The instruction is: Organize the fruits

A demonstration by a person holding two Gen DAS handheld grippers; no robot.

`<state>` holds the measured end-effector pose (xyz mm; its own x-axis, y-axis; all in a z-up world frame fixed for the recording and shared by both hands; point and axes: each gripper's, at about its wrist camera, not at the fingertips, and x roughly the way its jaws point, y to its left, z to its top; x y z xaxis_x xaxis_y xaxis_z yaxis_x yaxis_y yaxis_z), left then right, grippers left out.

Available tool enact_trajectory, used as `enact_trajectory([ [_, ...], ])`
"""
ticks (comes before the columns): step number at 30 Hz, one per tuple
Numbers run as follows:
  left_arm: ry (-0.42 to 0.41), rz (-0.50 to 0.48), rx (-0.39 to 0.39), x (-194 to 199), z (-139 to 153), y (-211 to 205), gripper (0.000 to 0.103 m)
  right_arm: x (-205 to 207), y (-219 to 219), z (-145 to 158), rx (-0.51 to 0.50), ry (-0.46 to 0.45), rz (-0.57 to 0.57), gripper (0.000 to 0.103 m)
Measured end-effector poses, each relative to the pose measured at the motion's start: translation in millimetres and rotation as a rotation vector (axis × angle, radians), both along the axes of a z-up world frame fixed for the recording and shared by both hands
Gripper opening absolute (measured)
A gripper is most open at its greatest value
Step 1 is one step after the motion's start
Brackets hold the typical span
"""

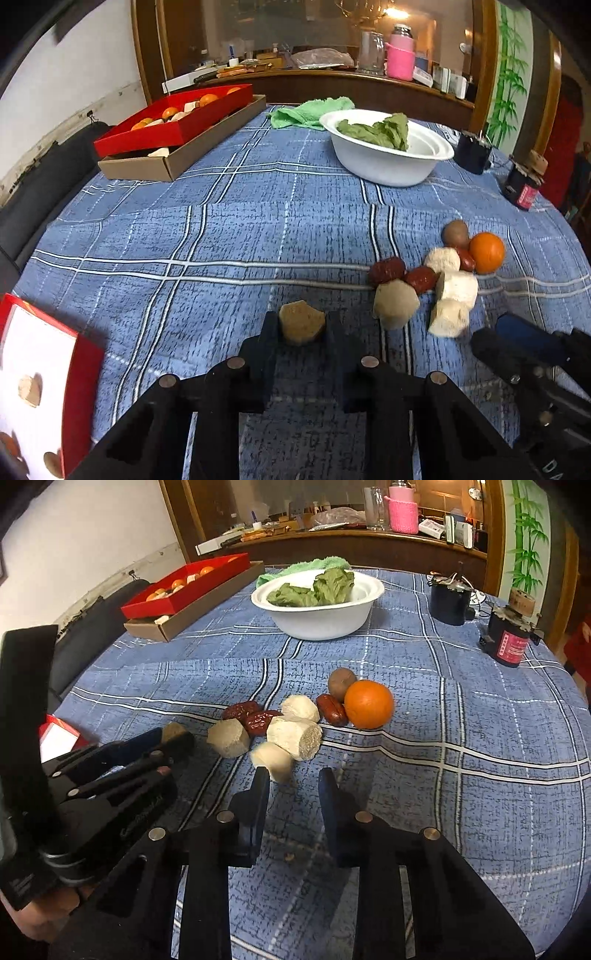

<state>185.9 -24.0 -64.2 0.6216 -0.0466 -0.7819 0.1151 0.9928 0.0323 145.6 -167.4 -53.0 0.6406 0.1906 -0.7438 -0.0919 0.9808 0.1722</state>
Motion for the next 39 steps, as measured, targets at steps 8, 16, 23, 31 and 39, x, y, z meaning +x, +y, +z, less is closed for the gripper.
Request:
enact_trajectory([
  [8,-0.042,0.023,-0.019,-48.8,15.5,16.4,0.025,-29.0,2.8,11.6,-0.011,-0.033,0.023,0.024],
  [16,-0.032,0.055,-0.029,-46.9,12.1,30.2,0.025,8.7,23.9,-0.9,-0.044,0.017,0.036,0.024],
  [23,-0.03,0.045,-0.057,-43.4,11.1,33.1,0.025,25.1,26.5,-8.7,-0.087,0.043,-0.002,0.015],
  [31,-0.052,0.039,-0.084,-72.8,21.5,38.1,0.025,-23.8,8.7,3.4,-0.019,-0.014,0.008,0.014],
  [39,-0.048,0.036,-0.088,-128.2,25.9,46.7,0.025,-77.5,21.4,17.3,0.02,-0.047,0.07,0.014],
])
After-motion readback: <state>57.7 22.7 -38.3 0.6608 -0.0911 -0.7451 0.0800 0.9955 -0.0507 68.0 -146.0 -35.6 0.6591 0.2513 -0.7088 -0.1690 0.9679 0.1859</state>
